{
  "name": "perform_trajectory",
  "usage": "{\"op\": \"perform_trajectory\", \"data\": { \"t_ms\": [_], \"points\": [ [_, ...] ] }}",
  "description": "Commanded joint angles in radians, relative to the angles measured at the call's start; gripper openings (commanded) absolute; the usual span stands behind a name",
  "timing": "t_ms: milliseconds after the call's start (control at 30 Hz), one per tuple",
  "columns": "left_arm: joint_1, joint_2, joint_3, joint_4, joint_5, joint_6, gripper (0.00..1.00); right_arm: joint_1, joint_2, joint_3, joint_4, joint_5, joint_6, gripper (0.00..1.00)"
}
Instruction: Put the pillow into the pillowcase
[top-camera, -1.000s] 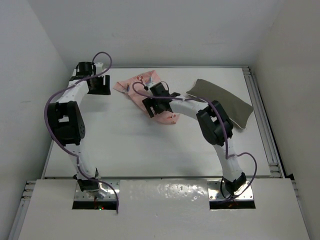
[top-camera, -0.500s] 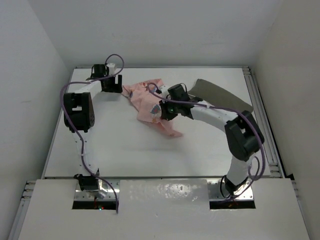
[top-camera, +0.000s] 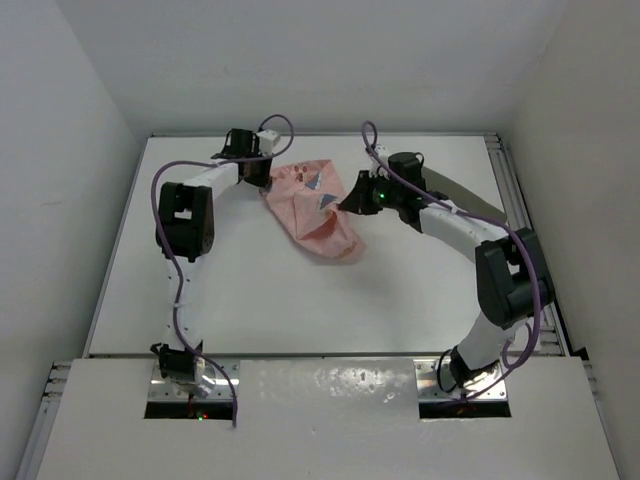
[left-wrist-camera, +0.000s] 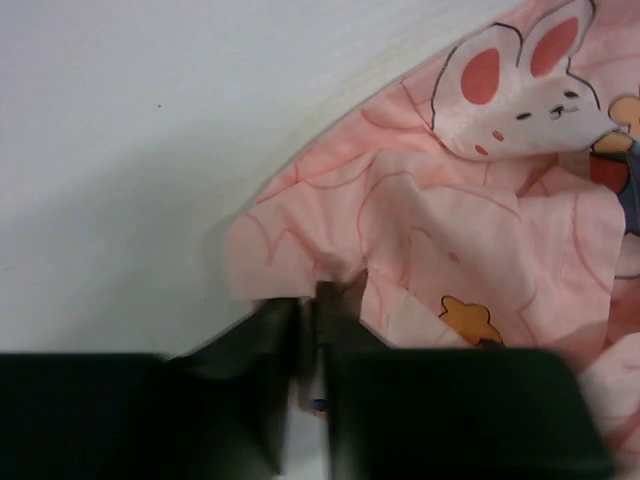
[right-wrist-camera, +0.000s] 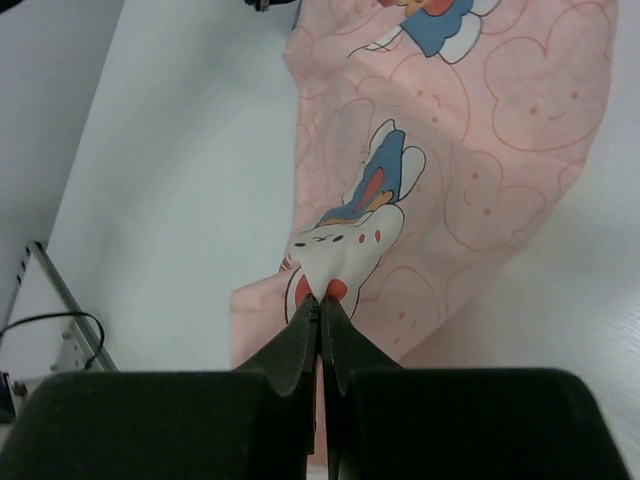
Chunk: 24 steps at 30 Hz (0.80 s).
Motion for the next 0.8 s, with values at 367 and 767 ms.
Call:
{"op": "perform_trajectory", "data": {
  "t_ms": [367, 767],
  "points": [
    [0.257, -0.279, -0.035, -0.071, 0.068, 0.092, 0.00, -0.242, -0.051, -0.106, -0.123, 0.316, 0.208, 0.00],
    [0.195, -0.446, -0.204, -0.548, 0.246, 0.470, 0.00, -0.147, 0.026, 0.039, -0.251, 0.342, 0.010, 0.30]
  ]
}}
